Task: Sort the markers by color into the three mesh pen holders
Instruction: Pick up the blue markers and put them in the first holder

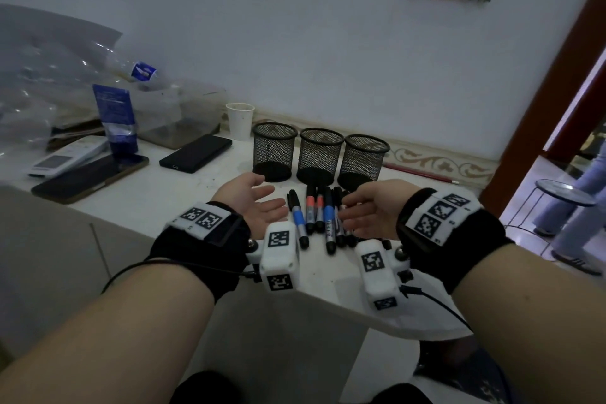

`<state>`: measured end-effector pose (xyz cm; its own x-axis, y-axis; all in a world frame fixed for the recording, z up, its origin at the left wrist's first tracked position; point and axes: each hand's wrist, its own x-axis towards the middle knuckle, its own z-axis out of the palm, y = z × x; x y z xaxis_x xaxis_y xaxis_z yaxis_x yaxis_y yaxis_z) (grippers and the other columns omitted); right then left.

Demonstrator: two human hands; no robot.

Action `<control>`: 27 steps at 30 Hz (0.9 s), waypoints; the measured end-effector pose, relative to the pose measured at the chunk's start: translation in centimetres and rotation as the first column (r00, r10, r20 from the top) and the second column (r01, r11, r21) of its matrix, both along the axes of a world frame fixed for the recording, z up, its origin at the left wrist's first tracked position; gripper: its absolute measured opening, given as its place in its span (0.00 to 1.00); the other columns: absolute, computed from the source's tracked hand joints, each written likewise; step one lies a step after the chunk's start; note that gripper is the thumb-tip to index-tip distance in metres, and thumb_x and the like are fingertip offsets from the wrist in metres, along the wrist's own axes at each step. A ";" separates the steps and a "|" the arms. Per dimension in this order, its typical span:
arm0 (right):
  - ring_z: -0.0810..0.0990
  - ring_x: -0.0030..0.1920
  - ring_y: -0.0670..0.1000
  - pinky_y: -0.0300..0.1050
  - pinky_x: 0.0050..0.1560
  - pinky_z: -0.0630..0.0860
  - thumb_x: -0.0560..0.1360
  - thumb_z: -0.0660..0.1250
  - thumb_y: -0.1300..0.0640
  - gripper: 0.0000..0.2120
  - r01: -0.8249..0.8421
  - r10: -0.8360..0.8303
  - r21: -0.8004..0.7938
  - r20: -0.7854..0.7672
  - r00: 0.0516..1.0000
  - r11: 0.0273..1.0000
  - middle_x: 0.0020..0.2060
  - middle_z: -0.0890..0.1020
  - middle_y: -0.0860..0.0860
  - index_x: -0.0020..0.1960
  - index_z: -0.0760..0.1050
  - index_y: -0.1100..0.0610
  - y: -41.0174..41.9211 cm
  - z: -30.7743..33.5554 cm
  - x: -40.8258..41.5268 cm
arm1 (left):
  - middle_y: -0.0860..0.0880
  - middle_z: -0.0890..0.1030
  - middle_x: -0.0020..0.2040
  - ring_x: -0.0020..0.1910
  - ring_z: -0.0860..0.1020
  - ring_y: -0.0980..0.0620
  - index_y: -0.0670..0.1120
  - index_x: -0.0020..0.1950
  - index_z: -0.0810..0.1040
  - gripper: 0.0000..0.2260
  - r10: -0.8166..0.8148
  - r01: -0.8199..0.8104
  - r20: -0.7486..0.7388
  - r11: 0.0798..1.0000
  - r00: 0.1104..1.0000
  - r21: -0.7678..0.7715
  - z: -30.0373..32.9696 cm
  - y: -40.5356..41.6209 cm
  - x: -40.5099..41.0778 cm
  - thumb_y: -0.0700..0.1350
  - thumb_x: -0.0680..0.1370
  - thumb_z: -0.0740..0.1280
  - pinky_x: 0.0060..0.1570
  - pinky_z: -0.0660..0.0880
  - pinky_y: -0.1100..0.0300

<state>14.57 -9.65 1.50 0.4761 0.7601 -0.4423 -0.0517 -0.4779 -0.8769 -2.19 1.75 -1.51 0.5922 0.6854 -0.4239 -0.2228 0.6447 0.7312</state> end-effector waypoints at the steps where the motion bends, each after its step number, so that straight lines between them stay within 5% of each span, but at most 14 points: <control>1: 0.80 0.40 0.57 0.47 0.37 0.76 0.77 0.60 0.62 0.10 0.013 -0.012 0.022 -0.045 0.999 1.000 0.46 0.81 0.61 0.55 0.73 0.64 -0.1 -0.2 0.1 | 0.35 0.65 0.72 0.71 0.65 0.38 0.41 0.73 0.64 0.22 -0.009 0.009 0.001 1.000 1.000 -0.001 0.1 -0.2 0.0 0.48 0.80 0.55 0.68 0.63 0.44; 7: 0.79 0.44 0.60 0.51 0.41 0.76 0.78 0.57 0.60 0.15 0.029 -0.010 0.102 -0.178 0.984 0.994 0.54 0.77 0.65 0.61 0.70 0.67 -0.3 -0.4 0.3 | 0.37 0.67 0.71 0.71 0.66 0.41 0.41 0.71 0.65 0.22 0.007 -0.008 0.042 1.000 0.999 0.021 1.4 -0.9 -0.3 0.49 0.80 0.55 0.67 0.64 0.49; 14: 0.78 0.48 0.63 0.54 0.41 0.76 0.78 0.56 0.59 0.19 0.032 -0.007 0.105 -0.229 0.973 0.994 0.56 0.76 0.67 0.65 0.67 0.68 -0.6 0.2 0.0 | 0.33 0.69 0.69 0.68 0.69 0.38 0.37 0.74 0.59 0.26 -0.197 0.201 -0.050 0.974 0.979 0.103 3.0 -2.5 1.5 0.51 0.80 0.53 0.62 0.67 0.50; 18: 0.73 0.63 0.66 0.56 0.47 0.74 0.78 0.55 0.59 0.23 0.001 0.029 0.112 -0.267 0.963 0.994 0.61 0.73 0.68 0.70 0.62 0.69 -0.6 0.4 0.1 | 0.35 0.75 0.52 0.66 0.70 0.38 0.36 0.73 0.60 0.28 -0.251 0.271 -0.173 0.957 0.952 0.106 2.7 -2.7 2.5 0.54 0.80 0.53 0.66 0.64 0.48; 20: 0.74 0.60 0.67 0.58 0.52 0.74 0.78 0.55 0.59 0.23 -0.018 0.048 0.111 -0.271 0.961 0.994 0.59 0.75 0.69 0.70 0.62 0.69 -0.5 0.4 0.2 | 0.36 0.76 0.50 0.67 0.70 0.38 0.37 0.74 0.59 0.28 -0.268 0.295 -0.206 0.949 0.941 0.111 2.6 -2.6 2.8 0.55 0.80 0.53 0.67 0.63 0.47; 23: 0.77 0.48 0.64 0.58 0.50 0.74 0.78 0.55 0.59 0.22 -0.030 0.059 0.109 -0.280 0.958 0.994 0.51 0.76 0.68 0.68 0.63 0.69 -0.2 0.5 0.4 | 0.35 0.75 0.59 0.68 0.69 0.37 0.38 0.74 0.59 0.28 -0.276 0.309 -0.232 0.943 0.933 0.125 2.9 -2.5 2.9 0.55 0.80 0.53 0.68 0.62 0.46; 27: 0.78 0.47 0.64 0.56 0.48 0.75 0.77 0.55 0.60 0.17 -0.019 0.050 0.110 -0.286 0.957 0.994 0.62 0.73 0.69 0.63 0.67 0.69 -0.5 0.5 0.9 | 0.33 0.70 0.68 0.69 0.68 0.36 0.39 0.75 0.58 0.28 -0.243 0.268 -0.185 0.955 0.952 0.123 3.0 -1.9 2.1 0.54 0.80 0.53 0.67 0.64 0.46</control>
